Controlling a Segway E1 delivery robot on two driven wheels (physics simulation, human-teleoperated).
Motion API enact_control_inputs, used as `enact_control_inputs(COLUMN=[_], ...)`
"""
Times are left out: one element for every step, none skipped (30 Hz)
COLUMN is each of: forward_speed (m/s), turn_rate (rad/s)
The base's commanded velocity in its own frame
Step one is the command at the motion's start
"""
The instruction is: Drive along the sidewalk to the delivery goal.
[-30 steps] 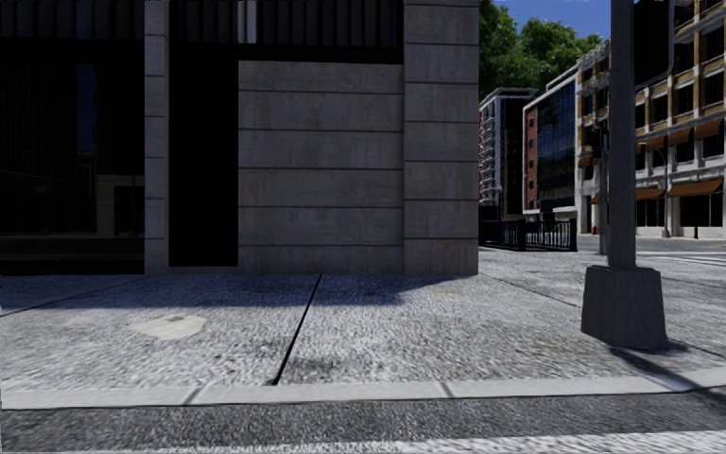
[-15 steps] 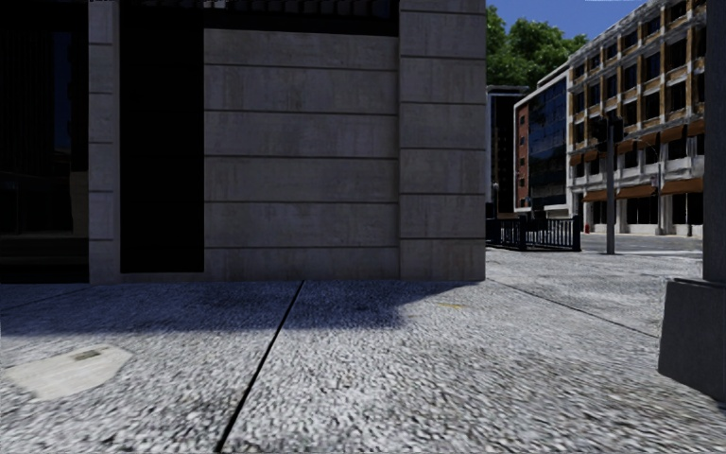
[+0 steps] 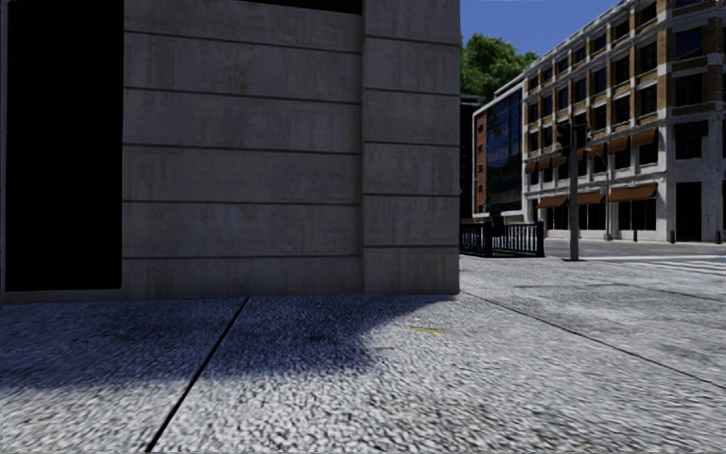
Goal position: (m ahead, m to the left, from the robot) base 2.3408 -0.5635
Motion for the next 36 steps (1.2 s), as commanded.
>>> enact_control_inputs(forward_speed=[1.46,1.46,1.46,1.46,1.46,1.46,1.46,1.46,1.46,1.46,1.46,1.46,1.46,1.46,1.46,1.44,1.40,1.38,1.38,1.38,1.38,1.38,1.38,1.37,1.37,1.37,1.37,1.37,1.37,1.37,1.37,1.37,1.37,1.37,1.30,1.04], turn_rate=[-0.43,-0.43,-0.43,-0.43,-0.43,-0.43,-0.43,-0.43,-0.43,-0.43,-0.43,-0.43,-0.43,-0.43,-0.43,-0.43,-0.46,-0.49,-0.49,-0.50,-0.51,-0.51,-0.51,-0.51,-0.51,-0.51,-0.51,-0.51,-0.51,-0.51,-0.51,-0.51,-0.49,-0.22,-0.02,0.00])
